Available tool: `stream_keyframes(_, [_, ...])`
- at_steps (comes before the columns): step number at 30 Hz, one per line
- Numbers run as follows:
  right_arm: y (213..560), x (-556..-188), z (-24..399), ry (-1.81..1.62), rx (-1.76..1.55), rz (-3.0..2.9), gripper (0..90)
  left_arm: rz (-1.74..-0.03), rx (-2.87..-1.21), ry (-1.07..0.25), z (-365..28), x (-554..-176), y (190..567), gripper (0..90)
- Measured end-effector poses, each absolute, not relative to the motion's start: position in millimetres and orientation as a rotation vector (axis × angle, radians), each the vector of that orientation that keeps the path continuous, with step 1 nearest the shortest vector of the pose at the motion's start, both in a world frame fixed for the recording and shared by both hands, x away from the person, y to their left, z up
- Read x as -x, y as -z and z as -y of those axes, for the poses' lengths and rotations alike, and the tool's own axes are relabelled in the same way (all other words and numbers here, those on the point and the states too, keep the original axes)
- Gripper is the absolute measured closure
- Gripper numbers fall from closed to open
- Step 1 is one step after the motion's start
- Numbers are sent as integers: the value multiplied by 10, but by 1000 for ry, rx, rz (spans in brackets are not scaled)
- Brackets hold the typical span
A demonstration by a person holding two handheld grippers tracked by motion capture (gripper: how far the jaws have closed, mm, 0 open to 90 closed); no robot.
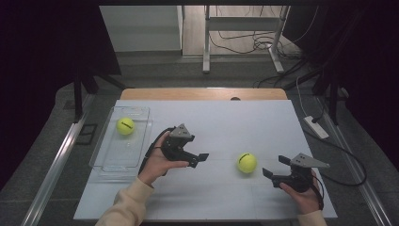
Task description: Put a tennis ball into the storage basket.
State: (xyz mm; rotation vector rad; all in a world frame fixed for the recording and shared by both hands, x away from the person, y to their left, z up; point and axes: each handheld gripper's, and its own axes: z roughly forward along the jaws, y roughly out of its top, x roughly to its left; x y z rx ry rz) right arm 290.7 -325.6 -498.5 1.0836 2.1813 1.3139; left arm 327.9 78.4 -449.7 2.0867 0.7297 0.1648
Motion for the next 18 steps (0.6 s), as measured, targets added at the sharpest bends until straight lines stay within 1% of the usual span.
stream_keyframes(8, [4990,-2909,3256,-1317,-1083,-2183,123,-705,-2096,-144,-669,-3288,4507,112])
stream_keyframes(18, [4994,-2909,3266,-1318,-1089,-2182,123,-677,-2140,-104,-458,-3308,4619,110])
